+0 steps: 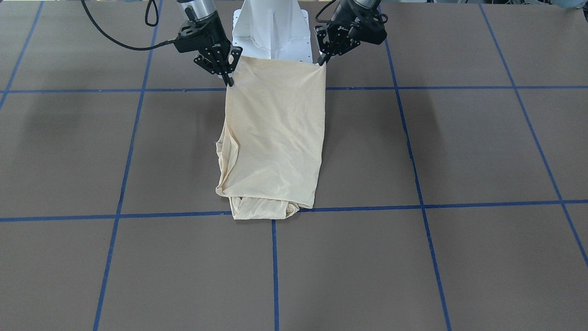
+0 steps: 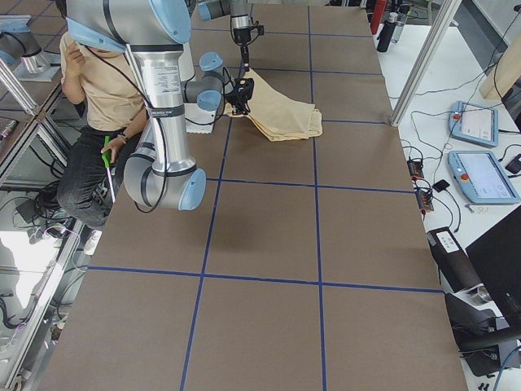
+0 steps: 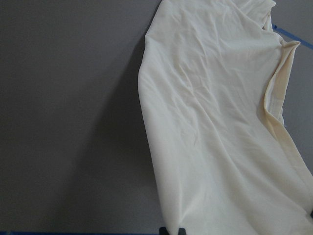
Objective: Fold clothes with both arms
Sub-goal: 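Lift the near edge with both grippers and fold it away from the robot, then release the folded edge and raise both grippers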
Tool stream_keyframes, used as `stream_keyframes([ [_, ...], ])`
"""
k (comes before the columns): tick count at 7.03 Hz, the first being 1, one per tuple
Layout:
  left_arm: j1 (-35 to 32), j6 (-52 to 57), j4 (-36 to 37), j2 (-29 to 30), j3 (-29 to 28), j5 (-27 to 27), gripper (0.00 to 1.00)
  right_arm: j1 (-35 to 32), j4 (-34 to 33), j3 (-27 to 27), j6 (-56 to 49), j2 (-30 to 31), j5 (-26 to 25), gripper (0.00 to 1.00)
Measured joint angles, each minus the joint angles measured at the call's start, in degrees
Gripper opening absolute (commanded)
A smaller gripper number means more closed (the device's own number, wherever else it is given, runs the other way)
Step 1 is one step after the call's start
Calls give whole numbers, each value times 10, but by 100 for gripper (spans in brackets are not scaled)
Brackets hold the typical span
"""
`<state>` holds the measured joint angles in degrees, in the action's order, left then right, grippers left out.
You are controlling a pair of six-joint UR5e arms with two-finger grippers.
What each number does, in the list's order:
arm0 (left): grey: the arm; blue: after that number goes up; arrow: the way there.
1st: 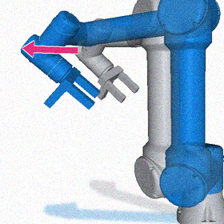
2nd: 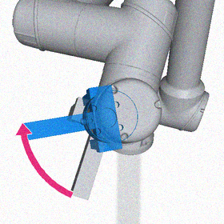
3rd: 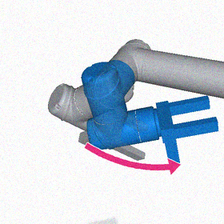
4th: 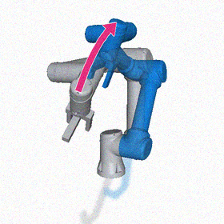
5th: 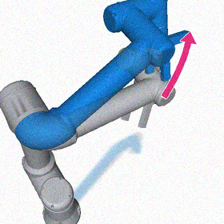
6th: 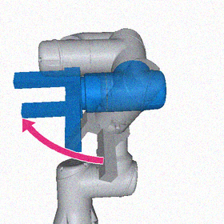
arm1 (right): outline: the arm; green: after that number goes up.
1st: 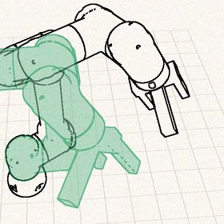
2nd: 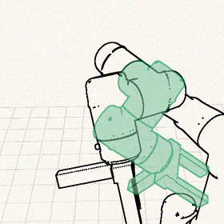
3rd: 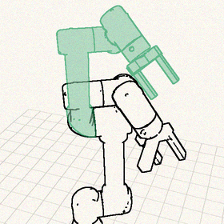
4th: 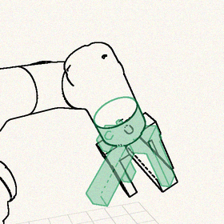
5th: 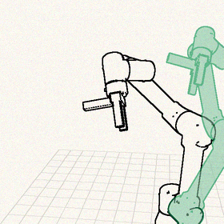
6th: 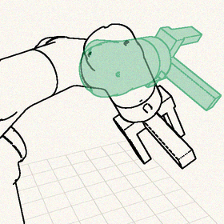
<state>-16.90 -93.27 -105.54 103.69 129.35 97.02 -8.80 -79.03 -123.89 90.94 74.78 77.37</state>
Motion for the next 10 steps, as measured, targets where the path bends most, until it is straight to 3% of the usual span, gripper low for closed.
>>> stream_keyframes([
  [3, -38, 26, 12, 67, -67, 7, 0, -50, -4, 37, -7, -21, 3, 0],
  [7, -133, 87, 11, 152, -199, 3, 0, -142, -4, 153, -39, -103, 19, 0],
  [10, -178, 132, -2, 234, -343, -17, 0, -181, 0, 263, -54, -165, 20, 0],
])
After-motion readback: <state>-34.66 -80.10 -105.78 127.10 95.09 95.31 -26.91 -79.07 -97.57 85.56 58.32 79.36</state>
